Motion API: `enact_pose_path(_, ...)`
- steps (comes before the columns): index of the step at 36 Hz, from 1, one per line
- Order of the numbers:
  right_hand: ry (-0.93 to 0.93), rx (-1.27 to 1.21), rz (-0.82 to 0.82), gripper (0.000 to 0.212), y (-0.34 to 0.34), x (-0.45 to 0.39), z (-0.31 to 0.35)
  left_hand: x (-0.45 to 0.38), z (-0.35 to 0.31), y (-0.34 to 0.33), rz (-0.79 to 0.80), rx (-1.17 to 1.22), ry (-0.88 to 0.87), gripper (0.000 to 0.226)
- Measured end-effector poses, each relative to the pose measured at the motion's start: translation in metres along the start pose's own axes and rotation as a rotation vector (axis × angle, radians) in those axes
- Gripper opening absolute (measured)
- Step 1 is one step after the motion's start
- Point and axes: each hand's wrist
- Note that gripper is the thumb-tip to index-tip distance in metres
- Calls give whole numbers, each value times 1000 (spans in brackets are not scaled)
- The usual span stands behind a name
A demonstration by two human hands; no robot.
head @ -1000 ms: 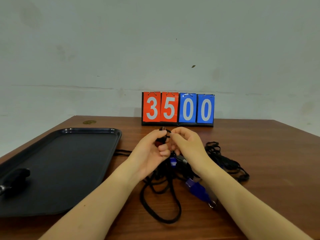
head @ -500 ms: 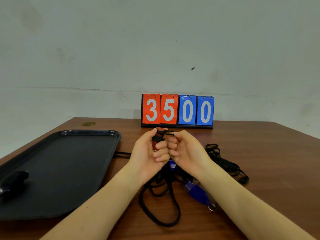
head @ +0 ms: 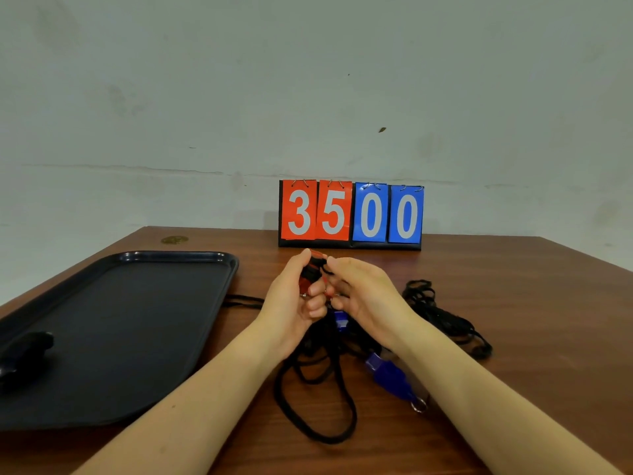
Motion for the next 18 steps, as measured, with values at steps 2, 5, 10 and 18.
enact_pose_path(2, -19, -59, -11, 28, 2, 0, -1, 1, -1, 2, -7, 3, -11, 37)
enact_pose_path(5, -89, -314, -15, 23, 4, -1, 2, 2, -1, 1, 4, 18, 7, 34)
enact_pose_path(10, -211, -645, 5, 12, 5, -1, 4, 0, 2, -3, -2, 144, 86, 34)
enact_pose_path(18, -127, -317, 143, 12, 7, -7, -1, 1, -5, 4, -21, 242, 102, 38)
Point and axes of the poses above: each hand's wrist, its own x-axis away from the middle knuckle, its own y-axis out of the back of the hand, z = x × y, and after that the axes turned 2 degrees about x, right-handed
